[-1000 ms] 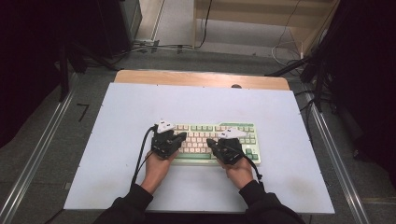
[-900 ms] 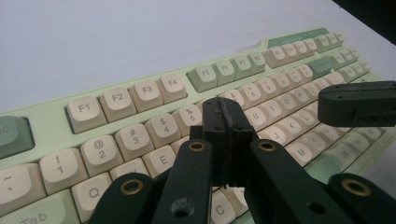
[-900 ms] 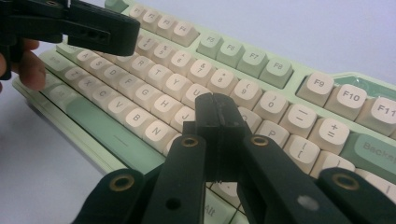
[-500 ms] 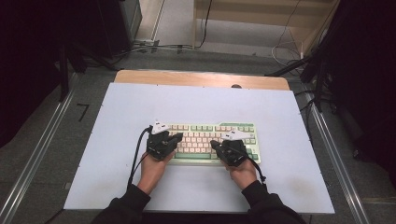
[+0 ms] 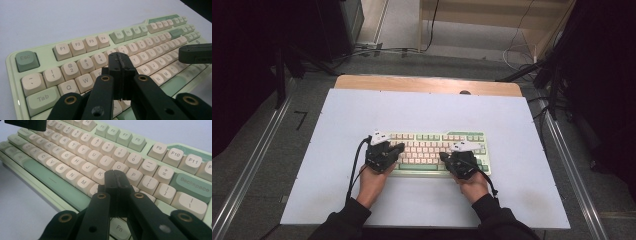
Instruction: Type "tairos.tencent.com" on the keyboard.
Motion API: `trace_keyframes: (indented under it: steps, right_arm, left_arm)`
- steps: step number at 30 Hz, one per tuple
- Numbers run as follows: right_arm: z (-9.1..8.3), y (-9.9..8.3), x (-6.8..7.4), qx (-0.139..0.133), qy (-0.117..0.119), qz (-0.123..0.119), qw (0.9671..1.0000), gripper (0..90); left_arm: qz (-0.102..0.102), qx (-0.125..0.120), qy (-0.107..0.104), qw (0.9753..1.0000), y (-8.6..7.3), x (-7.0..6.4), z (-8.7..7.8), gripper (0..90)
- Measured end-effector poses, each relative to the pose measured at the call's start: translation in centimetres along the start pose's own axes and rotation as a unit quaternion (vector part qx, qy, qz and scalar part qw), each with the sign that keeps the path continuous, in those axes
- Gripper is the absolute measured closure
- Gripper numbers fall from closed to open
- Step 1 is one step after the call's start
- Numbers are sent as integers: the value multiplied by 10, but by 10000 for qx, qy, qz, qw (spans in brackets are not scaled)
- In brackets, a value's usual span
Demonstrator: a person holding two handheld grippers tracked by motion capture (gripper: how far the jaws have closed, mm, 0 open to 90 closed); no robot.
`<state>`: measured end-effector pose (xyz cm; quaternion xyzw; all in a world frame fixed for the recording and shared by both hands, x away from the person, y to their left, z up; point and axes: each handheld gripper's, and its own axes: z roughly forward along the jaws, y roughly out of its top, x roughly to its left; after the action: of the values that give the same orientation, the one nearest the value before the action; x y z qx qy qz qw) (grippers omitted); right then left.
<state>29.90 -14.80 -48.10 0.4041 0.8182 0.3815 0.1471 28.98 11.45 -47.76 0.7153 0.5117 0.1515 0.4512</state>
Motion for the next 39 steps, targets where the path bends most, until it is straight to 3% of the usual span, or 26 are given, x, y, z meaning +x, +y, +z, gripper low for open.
trace_keyframes:
  steps: [13, 21, 39]
  right_arm:
    - [5, -4, 0, 230, -1, -68, 9997, 873]
    - [-3, 2, -3, -41, -34, 51, 10000, 873]
    - [3, 8, -3, -174, -133, 94, 9997, 872]
  left_arm:
    - [-4, -5, 27, 10000, -1, 2, -2, 900]
    - [24, 16, 14, 10000, -1, 1, -2, 900]
    - [98, 136, -73, 9998, -5, -4, -1, 900]
